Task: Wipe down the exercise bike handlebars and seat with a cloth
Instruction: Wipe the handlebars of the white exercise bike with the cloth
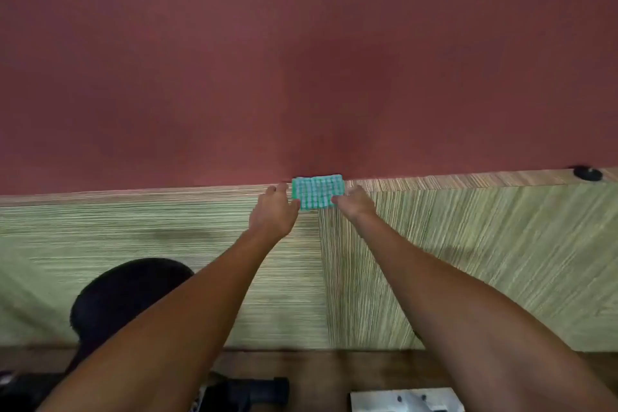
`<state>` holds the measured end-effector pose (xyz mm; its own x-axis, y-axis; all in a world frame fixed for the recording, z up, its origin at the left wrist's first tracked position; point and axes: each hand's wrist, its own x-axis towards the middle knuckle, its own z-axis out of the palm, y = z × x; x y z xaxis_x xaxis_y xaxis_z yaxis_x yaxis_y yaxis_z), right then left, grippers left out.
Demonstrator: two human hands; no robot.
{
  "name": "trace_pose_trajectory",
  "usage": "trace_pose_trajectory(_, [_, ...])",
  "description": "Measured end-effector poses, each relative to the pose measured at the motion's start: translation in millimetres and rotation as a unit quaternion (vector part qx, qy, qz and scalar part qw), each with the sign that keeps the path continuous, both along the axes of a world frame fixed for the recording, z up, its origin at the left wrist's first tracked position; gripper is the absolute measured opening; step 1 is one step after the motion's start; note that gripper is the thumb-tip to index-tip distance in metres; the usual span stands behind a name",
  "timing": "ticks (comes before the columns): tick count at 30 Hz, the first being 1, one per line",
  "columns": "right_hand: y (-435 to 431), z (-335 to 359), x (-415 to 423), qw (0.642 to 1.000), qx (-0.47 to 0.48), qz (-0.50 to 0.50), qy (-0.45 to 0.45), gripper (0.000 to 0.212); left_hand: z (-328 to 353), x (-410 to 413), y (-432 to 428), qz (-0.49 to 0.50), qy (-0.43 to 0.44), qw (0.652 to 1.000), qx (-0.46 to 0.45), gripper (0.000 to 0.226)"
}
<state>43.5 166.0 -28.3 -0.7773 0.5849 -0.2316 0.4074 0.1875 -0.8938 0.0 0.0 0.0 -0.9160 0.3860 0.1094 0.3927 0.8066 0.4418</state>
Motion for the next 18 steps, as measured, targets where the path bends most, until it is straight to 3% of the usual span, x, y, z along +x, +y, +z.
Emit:
trace_pose_trajectory(6, [26.5, -32.3, -69.2, 0.999, -0.039, -0.035, 0.001, 0.064, -42.1, -61.6, 50.4, 0.01, 0.004, 0.999, 0.04, 0.038])
trace_pose_trajectory(12, [18.0, -56.9, -90.3, 0.99, -0.063, -0.116, 0.056, 0.048, -75.1, -86.1, 62.9, 0.02, 0.037, 0.999, 0.007, 0.036])
trace_pose_trajectory(18, [-1.8, -40.9, -65.5, 0.956, -0.198, -0.182, 0.116, 0.047, -80.0, -52.7, 66.8, 0.102, -0.073, 0.978, 0.165, 0.042])
